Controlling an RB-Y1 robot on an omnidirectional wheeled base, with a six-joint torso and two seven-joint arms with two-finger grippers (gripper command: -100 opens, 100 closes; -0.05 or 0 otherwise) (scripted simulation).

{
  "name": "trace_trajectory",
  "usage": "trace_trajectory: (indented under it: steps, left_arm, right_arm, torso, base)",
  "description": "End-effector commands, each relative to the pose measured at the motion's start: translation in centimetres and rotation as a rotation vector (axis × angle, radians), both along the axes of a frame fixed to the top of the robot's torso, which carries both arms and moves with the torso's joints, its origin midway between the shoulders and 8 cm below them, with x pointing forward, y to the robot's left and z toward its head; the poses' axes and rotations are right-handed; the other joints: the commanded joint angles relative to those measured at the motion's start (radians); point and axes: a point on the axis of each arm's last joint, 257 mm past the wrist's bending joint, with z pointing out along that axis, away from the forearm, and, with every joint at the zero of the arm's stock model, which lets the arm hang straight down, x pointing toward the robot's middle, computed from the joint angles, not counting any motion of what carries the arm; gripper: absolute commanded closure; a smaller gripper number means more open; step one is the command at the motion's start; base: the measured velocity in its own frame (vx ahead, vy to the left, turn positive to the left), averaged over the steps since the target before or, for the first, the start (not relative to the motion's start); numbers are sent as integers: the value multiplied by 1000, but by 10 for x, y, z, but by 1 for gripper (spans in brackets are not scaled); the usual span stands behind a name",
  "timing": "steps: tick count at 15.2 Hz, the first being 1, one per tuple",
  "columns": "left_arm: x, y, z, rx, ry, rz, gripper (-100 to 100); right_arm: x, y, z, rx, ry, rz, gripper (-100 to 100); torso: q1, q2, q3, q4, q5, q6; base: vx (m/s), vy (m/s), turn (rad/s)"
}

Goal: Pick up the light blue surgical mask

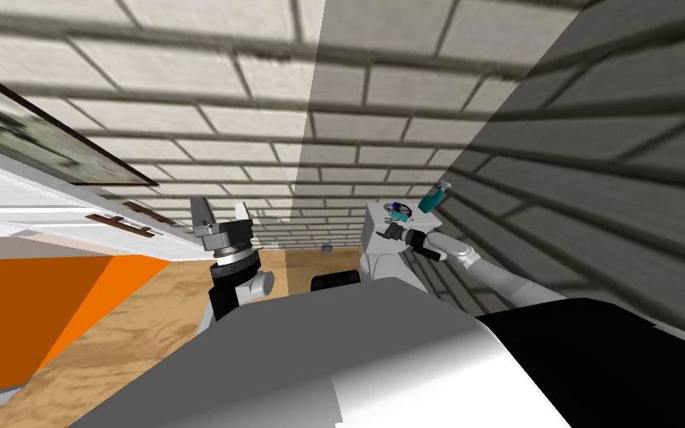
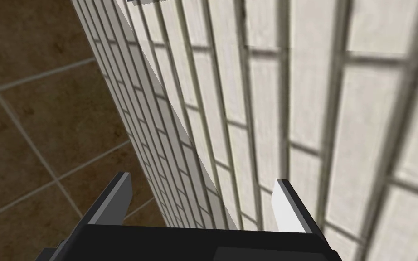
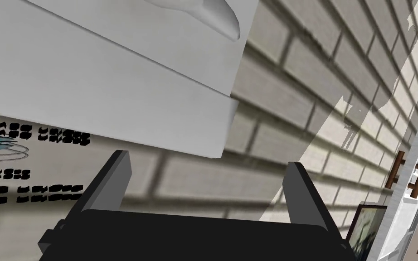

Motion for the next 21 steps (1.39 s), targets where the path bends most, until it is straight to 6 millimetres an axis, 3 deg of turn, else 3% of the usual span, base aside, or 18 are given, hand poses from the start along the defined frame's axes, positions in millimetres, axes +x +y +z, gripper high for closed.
trace_trajectory:
  steps: [1,2,3,4,5,6,7,8,9,10,11,12,13,14,17,18,20,21]
  left_arm:
    - [0,0,0,0,0,0,0]
    - [0,0,0,0,0,0,0]
    - [0,0,0,0,0,0,0]
    - [0,0,0,0,0,0,0]
    - [0,0,0,0,0,0,0]
    - [0,0,0,0,0,0,0]
    - [0,0,0,0,0,0,0]
    - [0,0,0,0,0,0,0]
    - [0,0,0,0,0,0,0]
    - [0,0,0,0,0,0,0]
    - [0,0,0,0,0,0,0]
    - [0,0,0,0,0,0,0]
    - [0,0,0,0,0,0,0]
    - [0,0,0,0,0,0,0]
    - [0,0,0,0,0,0,0]
    - [0,0,0,0,0,0,0]
    - [0,0,0,0,0,0,0]
    - [0,0,0,0,0,0,0]
  right_arm:
    - [-2,-23,2,-66,5,-9,-100]
    - [-2,-23,2,-66,5,-9,-100]
    - [-5,-45,0,-130,11,-19,-100]
    - [-5,-46,1,-135,11,-18,-100]
    - [-8,-66,0,-193,16,-27,-100]
    - [-8,-68,1,-202,16,-24,-100]
    - [-10,-87,2,-263,21,-30,-100]
    - [-10,-88,3,-268,22,-29,-100]
    - [-12,-107,5,-327,26,-33,-100]
    - [-12,-108,5,-331,26,-31,-100]
    - [-14,-126,8,-389,31,-34,-100]
    - [-14,-126,9,-392,31,-33,-100]
    - [-16,-143,12,-446,35,-35,-100]
    - [-16,-144,13,-451,35,-32,-100]
    - [-18,-175,23,-560,44,-28,-100]
    - [-18,-175,23,-560,44,-28,-100]
    - [-20,-200,32,-655,53,-21,-100]
    - [-20,-200,32,-655,53,-21,-100]
  torso:
    - [0,0,0,0,0,0]
    - [-2,-2,-1,-1,0,1]
    - [-3,-4,-2,-1,-1,1]
    - [-4,-5,-3,-1,-1,1]
    - [-4,-5,-3,-1,-1,1]
    - [-5,-5,-3,-1,-1,1]
    - [-6,-5,-3,-1,-1,2]
    - [-6,-5,-3,-1,-1,1]
    - [-5,-5,-3,-1,-1,2]
    - [-5,-5,-3,-1,-1,2]
    - [-6,-5,-3,-1,-1,2]
    - [-6,-5,-3,-1,-1,2]
    - [-6,-5,-3,-1,-1,2]
    - [-6,-5,-3,-1,-1,2]
    - [-6,-6,-3,-1,-1,2]
    - [-6,-6,-3,-1,-1,2]
    - [-6,-6,-3,-1,-1,2]
    - [-6,-5,-3,-1,-1,1]
  base:
    - [-69,-13,221]
    - [-44,-16,37]
    - [-46,-10,152]
    - [-51,-9,177]
    - [-58,-12,219]
    - [-64,-14,181]
    - [-67,-5,207]
    - [-65,-2,174]
    - [-72,1,201]
    - [-68,-5,171]
    - [-69,-8,207]
    - [-64,-9,165]
    - [-65,-4,162]
    - [-61,-2,164]
    - [-58,-2,177]
    - [-54,-4,120]
    - [-63,-1,190]
    - [-68,0,188]
